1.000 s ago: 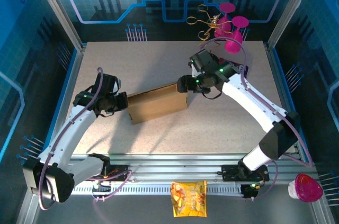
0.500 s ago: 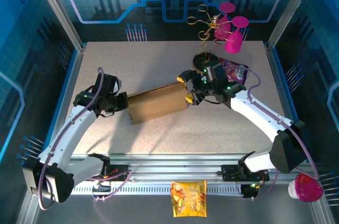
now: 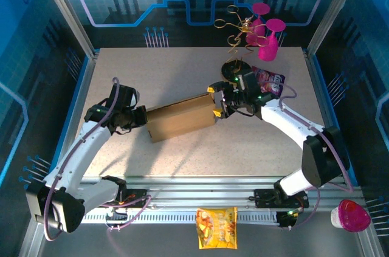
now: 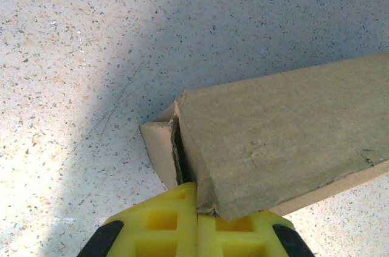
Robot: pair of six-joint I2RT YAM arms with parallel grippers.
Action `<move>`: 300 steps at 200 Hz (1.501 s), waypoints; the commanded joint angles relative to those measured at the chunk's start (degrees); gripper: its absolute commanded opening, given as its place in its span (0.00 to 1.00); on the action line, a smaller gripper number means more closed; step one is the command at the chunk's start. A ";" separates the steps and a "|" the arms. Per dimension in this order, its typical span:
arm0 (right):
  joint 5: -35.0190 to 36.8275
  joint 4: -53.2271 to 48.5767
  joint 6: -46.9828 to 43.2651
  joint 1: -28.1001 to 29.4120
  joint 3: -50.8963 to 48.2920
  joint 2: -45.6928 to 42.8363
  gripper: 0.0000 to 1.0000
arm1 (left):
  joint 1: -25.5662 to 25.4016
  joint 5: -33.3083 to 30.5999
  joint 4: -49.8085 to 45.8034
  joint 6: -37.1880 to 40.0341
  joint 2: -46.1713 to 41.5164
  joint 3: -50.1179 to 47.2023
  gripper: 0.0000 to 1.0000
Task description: Fold the paper box
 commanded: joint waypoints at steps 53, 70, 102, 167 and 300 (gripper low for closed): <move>-2.17 4.73 0.40 -0.92 -3.45 1.24 0.61 | -0.89 0.73 -4.88 -2.92 -2.15 0.57 0.21; -2.06 4.67 0.22 -0.87 -3.50 1.24 0.59 | -0.89 2.86 -5.87 -5.17 -3.14 2.23 0.34; -1.96 4.41 0.13 -0.89 -3.75 1.41 0.57 | -0.78 9.87 -5.52 -14.95 -6.70 4.89 0.52; -2.22 4.93 -0.04 -0.96 -3.33 2.71 0.54 | 9.44 17.86 -2.27 -39.24 -9.84 2.11 0.60; -3.13 5.63 -0.26 -1.44 -3.12 4.14 0.50 | 12.66 20.61 13.14 -50.36 -10.72 -14.00 0.40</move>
